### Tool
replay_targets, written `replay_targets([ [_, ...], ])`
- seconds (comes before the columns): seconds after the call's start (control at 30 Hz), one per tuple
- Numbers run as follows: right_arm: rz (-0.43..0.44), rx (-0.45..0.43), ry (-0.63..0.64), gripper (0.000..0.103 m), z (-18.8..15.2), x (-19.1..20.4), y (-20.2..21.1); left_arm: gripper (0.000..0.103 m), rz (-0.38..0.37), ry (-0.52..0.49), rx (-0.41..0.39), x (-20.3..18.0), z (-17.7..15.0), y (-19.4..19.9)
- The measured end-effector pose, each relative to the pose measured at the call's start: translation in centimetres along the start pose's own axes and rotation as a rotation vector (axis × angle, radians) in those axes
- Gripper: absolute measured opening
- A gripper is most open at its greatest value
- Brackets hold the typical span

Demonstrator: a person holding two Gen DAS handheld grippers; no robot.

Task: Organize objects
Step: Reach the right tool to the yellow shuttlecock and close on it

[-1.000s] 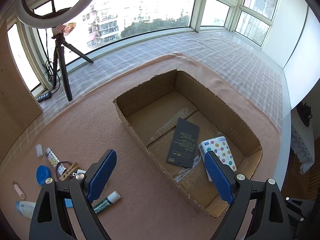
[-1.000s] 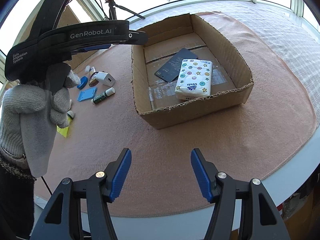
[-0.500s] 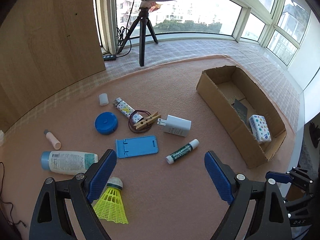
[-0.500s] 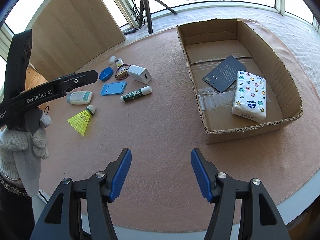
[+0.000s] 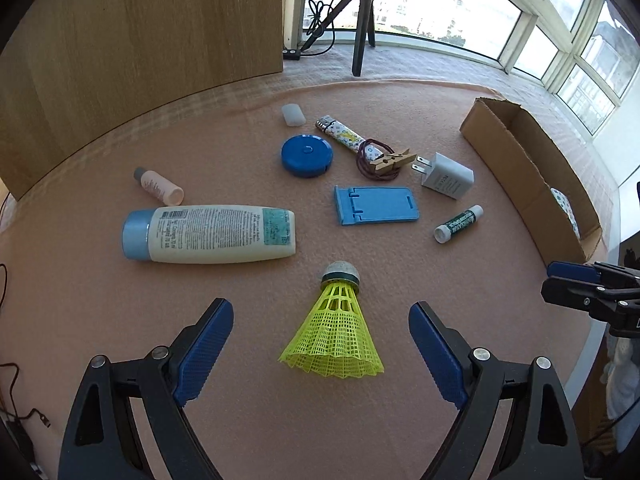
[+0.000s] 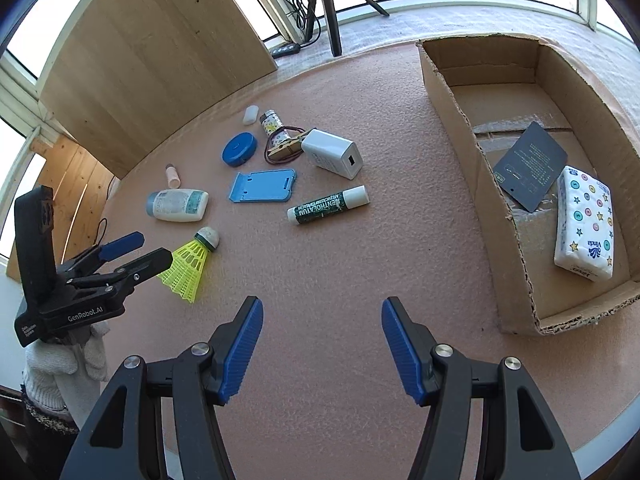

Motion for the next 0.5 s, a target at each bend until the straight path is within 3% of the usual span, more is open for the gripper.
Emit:
replay_targets([
  [0.23, 0.018, 0.021, 0.039, 0.058, 2.6, 3.5, -2.5, 0.092, -0.046, -0.022, 0.019, -0.1, -0.6, -0.7],
  [0.4, 0.122, 0.111, -0.001, 0.058, 4.3, 5.7, -5.2, 0.092, -0.088, -0.007, 0.030, 0.3, -0.9, -1.8],
  [0.5, 0.132, 0.142, 0.005, 0.058, 5.2, 7.1, -6.8, 0.091, -0.094, 0.005, 0.035, 0.6, -0.9, -2.5],
])
Point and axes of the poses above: each gripper's, at about its wrist camera, not at the fingertips, and y roughly against the way its jaws point, x to its left, z to its top, the point moved 1 cm from there along -y, roughly the way its jaws point, and after that the axes turned 8 degrees about -z, right-handed, at the moved point
